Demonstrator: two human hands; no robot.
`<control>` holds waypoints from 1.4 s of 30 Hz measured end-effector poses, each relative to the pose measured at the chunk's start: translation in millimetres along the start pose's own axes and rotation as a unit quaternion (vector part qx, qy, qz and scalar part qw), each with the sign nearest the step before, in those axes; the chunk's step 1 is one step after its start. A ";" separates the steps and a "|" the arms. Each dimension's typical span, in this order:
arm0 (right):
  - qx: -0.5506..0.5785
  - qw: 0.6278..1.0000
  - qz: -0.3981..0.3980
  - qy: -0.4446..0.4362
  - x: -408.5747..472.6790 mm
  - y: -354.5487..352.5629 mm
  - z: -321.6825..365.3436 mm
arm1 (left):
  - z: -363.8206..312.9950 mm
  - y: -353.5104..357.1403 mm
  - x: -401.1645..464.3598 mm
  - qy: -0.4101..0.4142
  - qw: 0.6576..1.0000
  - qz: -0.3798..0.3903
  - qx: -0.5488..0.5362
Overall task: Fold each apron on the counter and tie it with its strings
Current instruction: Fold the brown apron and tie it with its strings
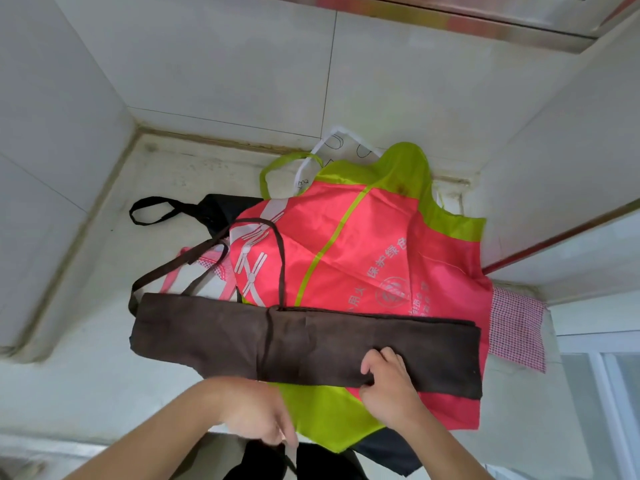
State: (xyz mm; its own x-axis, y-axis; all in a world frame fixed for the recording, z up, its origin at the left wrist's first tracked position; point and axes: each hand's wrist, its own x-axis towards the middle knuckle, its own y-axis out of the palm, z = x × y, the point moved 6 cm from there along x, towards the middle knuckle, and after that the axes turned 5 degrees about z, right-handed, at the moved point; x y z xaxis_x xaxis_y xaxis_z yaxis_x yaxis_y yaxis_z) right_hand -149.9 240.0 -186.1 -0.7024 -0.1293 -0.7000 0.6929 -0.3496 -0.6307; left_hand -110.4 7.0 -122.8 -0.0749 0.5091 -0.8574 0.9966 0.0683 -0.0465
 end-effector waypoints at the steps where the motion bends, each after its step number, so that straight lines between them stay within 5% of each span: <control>1: 0.013 1.000 0.000 -0.006 -0.1 -1.4 -2.7 | 2.3 -11.0 5.2 -0.004 0.997 -0.063 -0.046; 5: 0.072 0.996 -0.019 -0.041 -6.4 -6.9 -6.7 | -1.1 -52.1 17.3 0.046 0.922 -0.356 -0.147; 8: 0.208 0.977 -0.026 -0.042 -10.3 -14.1 -11.6 | -12.8 -58.2 45.8 0.081 0.899 -0.385 -0.192; 9: 0.320 0.947 -0.012 -0.017 -9.8 -16.9 -17.6 | -11.9 -54.6 60.2 0.074 0.902 -0.357 -0.230; 11: 0.565 0.824 0.004 0.048 -8.7 -23.0 -35.2 | -5.0 -48.5 81.8 0.055 0.880 -0.323 -0.345; 12: 0.639 0.765 -0.011 0.078 -8.6 -27.8 -51.9 | -0.6 -46.2 89.4 0.047 0.858 -0.329 -0.391; 14: 0.697 0.704 -0.073 0.117 -7.4 -40.0 -88.2 | 8.0 -46.2 93.3 0.040 0.833 -0.368 -0.410; 16: 0.657 0.727 -0.149 0.134 -5.1 -53.2 -124.9 | 4.8 -48.8 90.8 0.045 0.850 -0.395 -0.345; 19: 0.411 0.858 -0.262 0.163 -10.9 -84.7 -163.2 | -6.8 -49.9 89.6 0.033 0.897 -0.389 -0.205; 21: 0.285 0.909 -0.264 0.153 -12.6 -100.3 -171.1 | -14.6 -48.5 92.1 0.004 0.913 -0.387 -0.130; 27: 0.162 0.964 -0.190 0.092 12.8 -120.5 -163.2 | -27.1 -45.1 101.7 -0.066 0.917 -0.394 -0.020; 31: 0.105 0.977 -0.157 0.096 29.3 -128.8 -161.3 | -25.6 -45.7 102.7 -0.080 0.920 -0.383 -0.012; 35: 0.277 0.932 -0.216 0.096 18.3 -144.7 -166.7 | -26.6 -45.6 103.4 -0.085 0.920 -0.382 -0.005; 40: 0.332 0.930 -0.067 0.141 4.5 -108.0 -177.5 | -24.6 -48.3 106.0 -0.090 0.920 -0.382 0.010; 42: 0.313 0.935 -0.105 0.128 -5.8 -110.1 -176.4 | -25.4 -47.7 106.0 -0.090 0.921 -0.378 0.013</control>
State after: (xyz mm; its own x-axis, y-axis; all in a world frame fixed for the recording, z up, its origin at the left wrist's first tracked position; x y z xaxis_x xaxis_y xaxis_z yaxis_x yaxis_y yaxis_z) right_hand -193.3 442.9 -171.7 -0.6944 0.2020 -0.6907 0.2562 -0.8275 -0.4996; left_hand -166.7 79.5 -198.4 -0.7432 0.1730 -0.6463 0.6627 0.3238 -0.6753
